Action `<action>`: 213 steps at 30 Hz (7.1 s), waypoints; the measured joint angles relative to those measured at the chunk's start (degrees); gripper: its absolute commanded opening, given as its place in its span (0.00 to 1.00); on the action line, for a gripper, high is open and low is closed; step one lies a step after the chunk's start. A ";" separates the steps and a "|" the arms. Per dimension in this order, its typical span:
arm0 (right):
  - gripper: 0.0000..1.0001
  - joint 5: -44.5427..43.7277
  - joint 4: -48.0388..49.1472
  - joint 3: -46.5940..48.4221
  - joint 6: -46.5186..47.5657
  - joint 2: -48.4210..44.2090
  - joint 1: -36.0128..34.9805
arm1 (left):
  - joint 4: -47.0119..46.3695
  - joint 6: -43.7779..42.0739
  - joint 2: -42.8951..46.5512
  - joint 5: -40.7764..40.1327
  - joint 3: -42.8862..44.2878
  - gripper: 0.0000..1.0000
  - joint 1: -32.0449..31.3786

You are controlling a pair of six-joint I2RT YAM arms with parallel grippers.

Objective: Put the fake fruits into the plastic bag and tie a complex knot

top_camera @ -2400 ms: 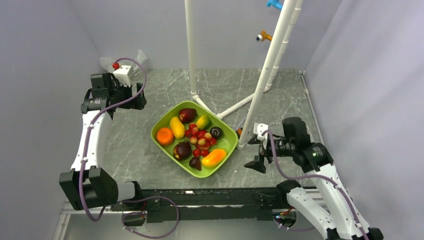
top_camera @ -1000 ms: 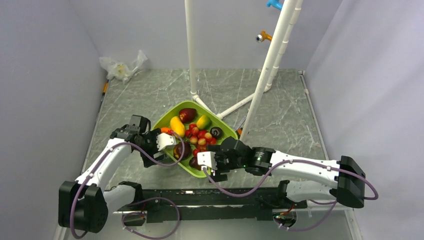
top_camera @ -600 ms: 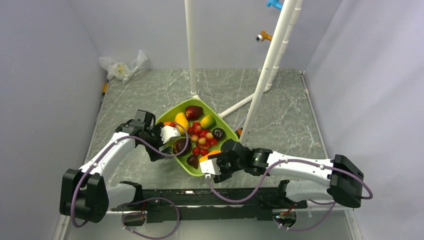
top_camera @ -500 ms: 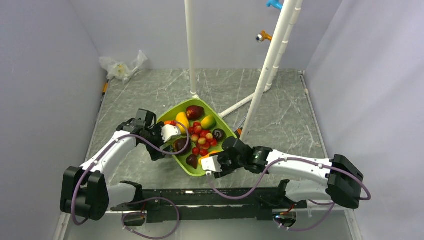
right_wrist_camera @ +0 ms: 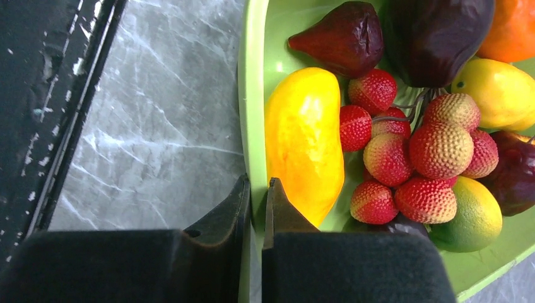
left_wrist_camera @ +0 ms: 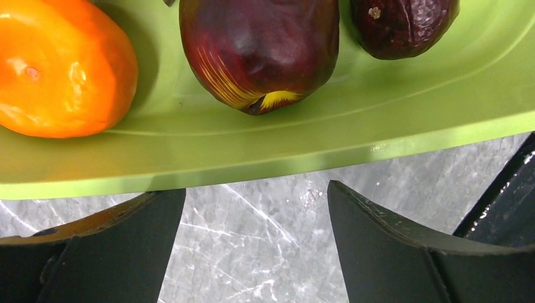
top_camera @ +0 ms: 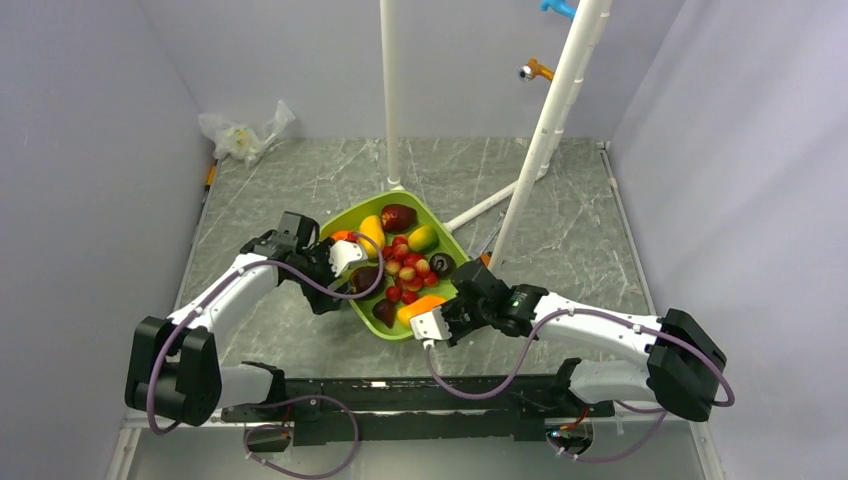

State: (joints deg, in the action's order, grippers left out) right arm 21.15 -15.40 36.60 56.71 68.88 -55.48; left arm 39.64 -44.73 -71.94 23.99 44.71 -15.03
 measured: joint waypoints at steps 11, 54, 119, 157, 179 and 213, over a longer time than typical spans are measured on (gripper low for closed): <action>0.00 5.07 -2.08 -0.50 7.43 -1.22 10.95 | -4.55 3.82 -7.28 0.92 6.16 0.89 -2.34; 0.00 10.16 1.81 20.72 16.31 26.10 27.26 | -1.46 12.87 -26.91 4.17 42.88 0.99 24.50; 0.94 10.03 14.25 21.20 -25.55 5.11 4.11 | 1.53 10.93 14.91 43.78 12.46 0.00 8.31; 0.00 17.14 3.63 16.90 -19.10 -0.04 11.65 | -7.96 18.03 11.65 30.29 20.11 0.99 2.56; 0.98 9.29 1.99 12.44 -14.78 -2.64 16.72 | -29.40 82.77 3.13 35.71 -8.46 0.00 34.58; 1.00 8.13 9.94 7.65 -4.46 5.97 -0.02 | 9.35 -10.29 13.20 40.26 7.93 0.99 32.94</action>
State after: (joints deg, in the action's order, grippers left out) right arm 29.28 -5.45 44.25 52.25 74.85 -55.51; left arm 48.99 -55.02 -58.74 64.25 52.64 17.91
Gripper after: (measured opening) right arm 0.993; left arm 0.994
